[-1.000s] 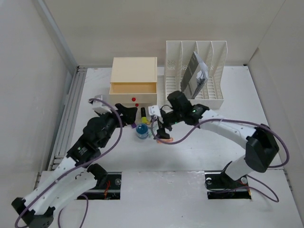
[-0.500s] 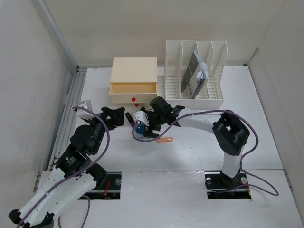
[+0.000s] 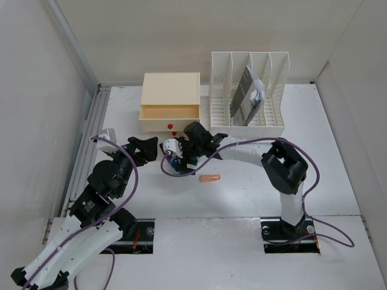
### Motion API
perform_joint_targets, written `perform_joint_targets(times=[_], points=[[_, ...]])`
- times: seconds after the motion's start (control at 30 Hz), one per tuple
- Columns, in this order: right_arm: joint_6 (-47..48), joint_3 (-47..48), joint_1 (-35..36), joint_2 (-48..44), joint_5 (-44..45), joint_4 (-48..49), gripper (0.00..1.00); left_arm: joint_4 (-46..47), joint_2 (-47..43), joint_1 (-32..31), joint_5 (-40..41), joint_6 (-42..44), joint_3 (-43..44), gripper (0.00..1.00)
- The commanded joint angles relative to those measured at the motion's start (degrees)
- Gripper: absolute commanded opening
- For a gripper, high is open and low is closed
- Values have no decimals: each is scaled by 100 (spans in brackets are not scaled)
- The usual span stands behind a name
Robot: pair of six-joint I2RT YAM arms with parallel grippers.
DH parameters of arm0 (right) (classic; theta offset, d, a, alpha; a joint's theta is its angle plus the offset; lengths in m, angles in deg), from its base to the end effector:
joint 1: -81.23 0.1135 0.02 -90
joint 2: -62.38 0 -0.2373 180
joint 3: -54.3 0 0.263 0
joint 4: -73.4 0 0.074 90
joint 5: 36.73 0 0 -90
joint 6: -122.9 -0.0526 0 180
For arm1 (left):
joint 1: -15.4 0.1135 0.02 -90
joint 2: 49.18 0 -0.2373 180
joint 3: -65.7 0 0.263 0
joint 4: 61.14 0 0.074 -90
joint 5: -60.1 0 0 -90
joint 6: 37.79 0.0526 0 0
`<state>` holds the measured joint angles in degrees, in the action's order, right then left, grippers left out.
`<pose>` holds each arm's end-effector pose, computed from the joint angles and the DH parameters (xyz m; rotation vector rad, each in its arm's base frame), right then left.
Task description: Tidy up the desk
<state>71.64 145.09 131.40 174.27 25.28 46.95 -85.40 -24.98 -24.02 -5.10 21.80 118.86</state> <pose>0.2598 0.3500 0.1501 -1.8229 1.5304 0.6791 0.1338 -0.0814 0.3481 -0.2375 1.5134 -0.6572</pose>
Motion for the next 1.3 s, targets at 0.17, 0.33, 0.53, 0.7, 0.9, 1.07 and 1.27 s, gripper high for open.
perform_joint_targets(times=[0.17, 0.33, 0.53, 0.7, 0.9, 1.07, 1.27], points=[[-139, 308, 80, 104, -391, 78, 76, 88, -135, -22, -28, 106, 99, 88], [-200, 360, 80, 43, -444, -1, 33, 88, -135, -22, -28, 53, 99, 78], [124, 791, 80, -632, -899, -879, 5, 35, -293, -22, 77, 53, 99, 70], [380, 1476, 80, -1038, -1569, -1697, 3, -18, -346, -22, 131, 53, 99, 70], [65, 2548, -68, -1205, -1735, -1821, 3, -18, -399, -22, 183, 106, 99, 70], [-770, 3261, -332, -1153, -1517, -1453, 2, -18, -399, -22, 183, 106, 99, 70], [-1535, 3148, -517, -1153, -209, -662, 0, 35, -347, -22, 131, 106, 99, 70]])
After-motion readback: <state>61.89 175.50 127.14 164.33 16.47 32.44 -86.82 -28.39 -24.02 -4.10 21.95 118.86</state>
